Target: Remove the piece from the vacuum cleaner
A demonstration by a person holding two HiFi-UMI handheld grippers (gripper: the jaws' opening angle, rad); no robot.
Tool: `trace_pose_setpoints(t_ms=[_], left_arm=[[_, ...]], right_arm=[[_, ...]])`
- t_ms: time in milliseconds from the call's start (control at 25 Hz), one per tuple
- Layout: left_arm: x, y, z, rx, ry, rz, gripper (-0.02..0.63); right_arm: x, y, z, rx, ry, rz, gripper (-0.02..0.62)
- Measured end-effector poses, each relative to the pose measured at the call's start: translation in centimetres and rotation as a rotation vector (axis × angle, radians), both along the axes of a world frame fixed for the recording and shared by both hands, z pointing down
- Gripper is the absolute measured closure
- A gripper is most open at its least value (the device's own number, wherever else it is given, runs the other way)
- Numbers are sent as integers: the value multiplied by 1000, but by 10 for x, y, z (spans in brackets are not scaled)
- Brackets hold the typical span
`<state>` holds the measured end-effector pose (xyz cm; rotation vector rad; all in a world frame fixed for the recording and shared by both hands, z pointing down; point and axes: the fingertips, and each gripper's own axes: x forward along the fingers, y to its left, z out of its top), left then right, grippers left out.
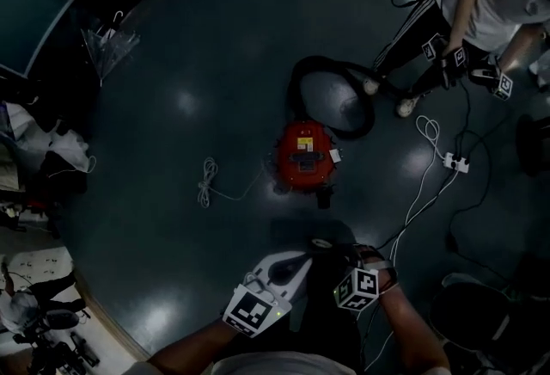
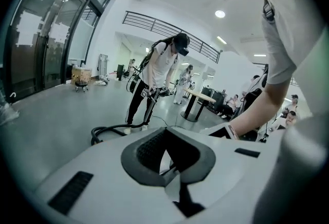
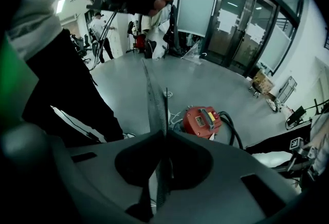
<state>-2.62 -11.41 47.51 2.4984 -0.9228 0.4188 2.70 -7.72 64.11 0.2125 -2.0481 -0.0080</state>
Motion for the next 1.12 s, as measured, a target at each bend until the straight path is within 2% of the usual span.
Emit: trace_pose_setpoints(t_ms=[200,360,600,720,920,1120], left_arm=[[-9,28,-66,14,-11,39,600],[-11,51,-113,31,6,67,600],[-13,61,-168,61,42,90,600],[-13,64,-185,86,51,83,600],[-6,64,-194,115,48,84,600],[9,48,-210,186,42,106,600]], right_arm=[[-12,22,-100,37,-19,50,556],[-21,41,-157,65,-17,82,556],[-31,57,-235,73,-74,145,557],[-34,68,-258,61,-112,176,556],[-29,74,-266,62,-129,206,557],[-18,53,-279,107,-128,201,557]])
